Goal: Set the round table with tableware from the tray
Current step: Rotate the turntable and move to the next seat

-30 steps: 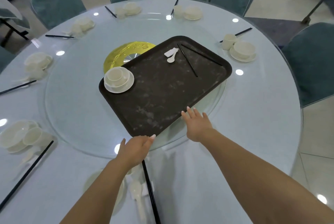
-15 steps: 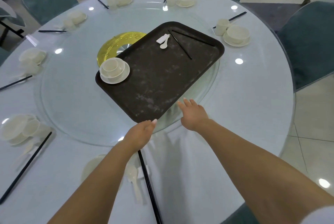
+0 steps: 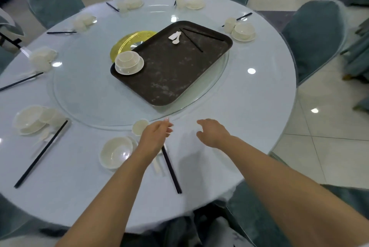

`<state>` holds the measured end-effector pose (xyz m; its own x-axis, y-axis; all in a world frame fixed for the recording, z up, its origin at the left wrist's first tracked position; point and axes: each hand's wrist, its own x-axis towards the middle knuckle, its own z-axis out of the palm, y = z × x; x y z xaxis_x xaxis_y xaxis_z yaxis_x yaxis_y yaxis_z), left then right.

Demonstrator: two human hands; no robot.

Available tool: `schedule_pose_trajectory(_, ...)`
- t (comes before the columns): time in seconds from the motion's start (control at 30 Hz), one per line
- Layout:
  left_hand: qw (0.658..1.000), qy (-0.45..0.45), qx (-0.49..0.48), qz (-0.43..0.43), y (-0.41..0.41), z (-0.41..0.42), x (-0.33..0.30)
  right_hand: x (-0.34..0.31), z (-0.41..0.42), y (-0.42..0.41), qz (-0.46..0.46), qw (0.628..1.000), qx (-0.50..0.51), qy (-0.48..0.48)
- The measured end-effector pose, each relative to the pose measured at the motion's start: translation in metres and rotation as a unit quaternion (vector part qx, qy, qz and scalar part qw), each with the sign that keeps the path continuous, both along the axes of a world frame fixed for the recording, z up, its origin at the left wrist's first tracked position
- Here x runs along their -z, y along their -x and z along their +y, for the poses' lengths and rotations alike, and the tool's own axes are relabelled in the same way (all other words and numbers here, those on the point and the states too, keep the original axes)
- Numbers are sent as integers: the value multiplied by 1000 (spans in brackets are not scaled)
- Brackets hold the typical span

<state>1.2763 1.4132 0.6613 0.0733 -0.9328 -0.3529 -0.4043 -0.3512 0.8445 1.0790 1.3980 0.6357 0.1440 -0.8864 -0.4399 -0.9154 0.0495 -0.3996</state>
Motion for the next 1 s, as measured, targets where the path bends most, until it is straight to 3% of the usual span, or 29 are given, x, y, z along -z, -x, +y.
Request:
schedule_pose_trajectory(0.13,999,26,3,45,14,43,-5,-19,46,-4,-62,997,29,34)
schedule_pose_trajectory(0.27,998,49,32,29,33,86,-15,-41,82,-4,-109,991,56,58)
schedule_pose_trajectory(0.6,997,62,40,25,81,131,-36,-80,131,37,-143,984,61,87)
schedule_pose_trajectory(0.8,995,92,40,17,149,152,-49,-95,158,111,-160,977,82,113)
schedule_pose_trajectory(1.0,991,124,40,13,272,188,-61,-105,203,240,-217,960,124,123)
